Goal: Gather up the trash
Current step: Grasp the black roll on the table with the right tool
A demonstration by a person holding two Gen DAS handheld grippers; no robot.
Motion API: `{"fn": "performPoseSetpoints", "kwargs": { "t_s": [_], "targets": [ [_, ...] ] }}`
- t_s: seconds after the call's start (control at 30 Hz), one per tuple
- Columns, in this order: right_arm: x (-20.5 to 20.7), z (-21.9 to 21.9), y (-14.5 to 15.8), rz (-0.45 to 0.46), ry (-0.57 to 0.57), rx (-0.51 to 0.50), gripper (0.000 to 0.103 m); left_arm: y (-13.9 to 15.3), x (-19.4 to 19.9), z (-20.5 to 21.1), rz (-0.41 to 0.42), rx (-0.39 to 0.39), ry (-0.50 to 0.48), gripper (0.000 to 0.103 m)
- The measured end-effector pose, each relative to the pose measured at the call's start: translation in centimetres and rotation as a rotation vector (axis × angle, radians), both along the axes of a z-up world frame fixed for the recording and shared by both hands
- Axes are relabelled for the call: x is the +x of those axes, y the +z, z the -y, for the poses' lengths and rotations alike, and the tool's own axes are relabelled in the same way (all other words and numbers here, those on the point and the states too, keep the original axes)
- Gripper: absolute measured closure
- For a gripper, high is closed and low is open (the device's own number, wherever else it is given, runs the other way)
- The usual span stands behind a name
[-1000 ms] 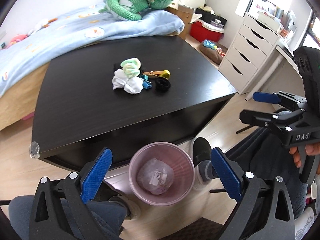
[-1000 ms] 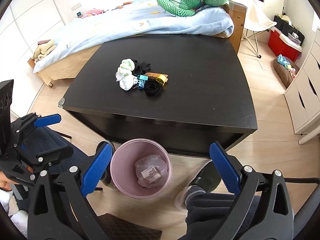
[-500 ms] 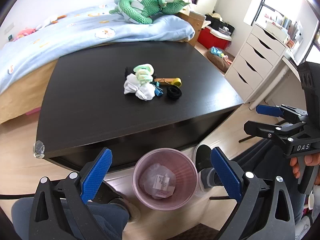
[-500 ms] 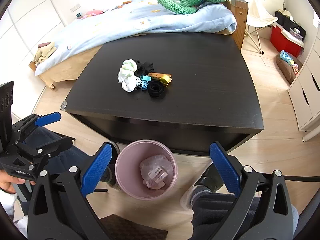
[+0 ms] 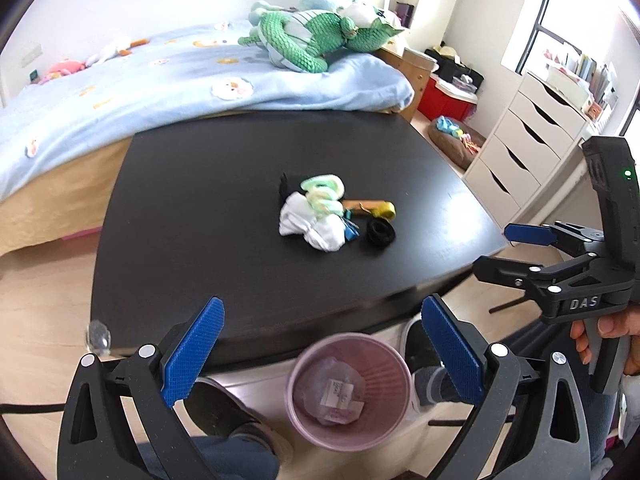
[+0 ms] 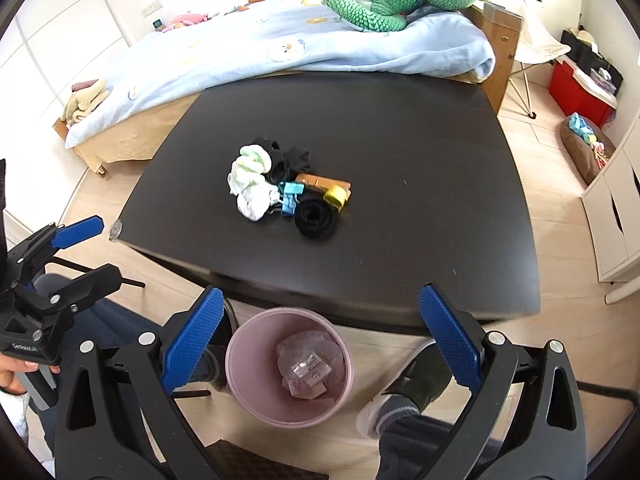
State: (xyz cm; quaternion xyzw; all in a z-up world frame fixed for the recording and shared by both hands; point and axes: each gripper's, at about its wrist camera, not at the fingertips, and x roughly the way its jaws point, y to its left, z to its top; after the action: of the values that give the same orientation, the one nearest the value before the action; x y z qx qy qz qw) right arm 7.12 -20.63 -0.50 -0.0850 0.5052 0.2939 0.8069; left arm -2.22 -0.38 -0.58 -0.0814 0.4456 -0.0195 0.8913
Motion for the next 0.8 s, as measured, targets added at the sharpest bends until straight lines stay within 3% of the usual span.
{"fn": "performPoseSetpoints", "kwargs": {
  "t_s": [0.57,0.8],
  "targets": [
    [6.3,-5.8,-5.8,-0.107,0.029,-0.094,0.006,-0.9,1.9,-2.8,-0.019,-0.014,0.055,0.008],
    [6.7,-6.9,-7.1,-0.136,0.031,-0.106,0.028,-1.4,2.0,-3.1,-0.03,-0.025,0.061,0.008]
  ]
}}
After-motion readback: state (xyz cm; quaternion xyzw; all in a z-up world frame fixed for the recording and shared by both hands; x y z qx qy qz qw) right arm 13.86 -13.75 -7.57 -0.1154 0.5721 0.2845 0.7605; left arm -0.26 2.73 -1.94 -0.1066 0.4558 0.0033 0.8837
